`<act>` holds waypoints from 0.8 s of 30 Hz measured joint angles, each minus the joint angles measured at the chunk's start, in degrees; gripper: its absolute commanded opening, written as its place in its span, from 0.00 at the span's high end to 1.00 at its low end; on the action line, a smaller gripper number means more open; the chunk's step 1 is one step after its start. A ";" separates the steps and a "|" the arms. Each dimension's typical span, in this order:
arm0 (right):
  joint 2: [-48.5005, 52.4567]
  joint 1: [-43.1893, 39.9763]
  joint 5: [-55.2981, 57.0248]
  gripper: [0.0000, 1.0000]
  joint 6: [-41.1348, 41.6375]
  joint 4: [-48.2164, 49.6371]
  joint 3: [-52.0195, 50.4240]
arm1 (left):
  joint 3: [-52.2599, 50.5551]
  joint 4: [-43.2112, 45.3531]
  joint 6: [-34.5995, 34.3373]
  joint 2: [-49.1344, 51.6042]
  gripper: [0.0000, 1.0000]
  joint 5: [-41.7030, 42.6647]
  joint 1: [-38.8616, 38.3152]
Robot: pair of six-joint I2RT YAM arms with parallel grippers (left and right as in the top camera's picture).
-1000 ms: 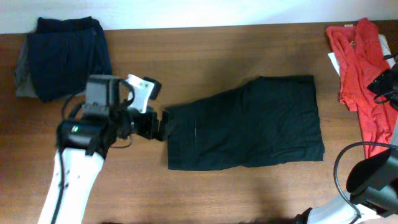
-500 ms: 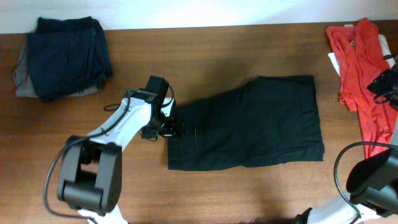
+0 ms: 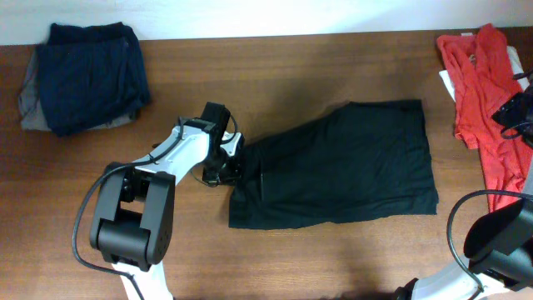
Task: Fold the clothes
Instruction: 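Grasp the left edge of the black shorts with the left gripper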
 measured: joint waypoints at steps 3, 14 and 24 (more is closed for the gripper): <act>0.00 0.00 0.00 0.02 0.00 -0.02 0.00 | 2.71 -8.61 -1.25 0.52 0.99 -8.37 3.58; 0.00 0.00 0.02 0.02 -0.02 0.00 0.00 | 46.21 -48.28 -5.07 2.86 0.99 -33.66 13.66; 0.00 0.00 0.00 0.01 -0.02 0.00 0.00 | 49.92 -46.14 -5.09 0.79 0.99 -27.34 -3.91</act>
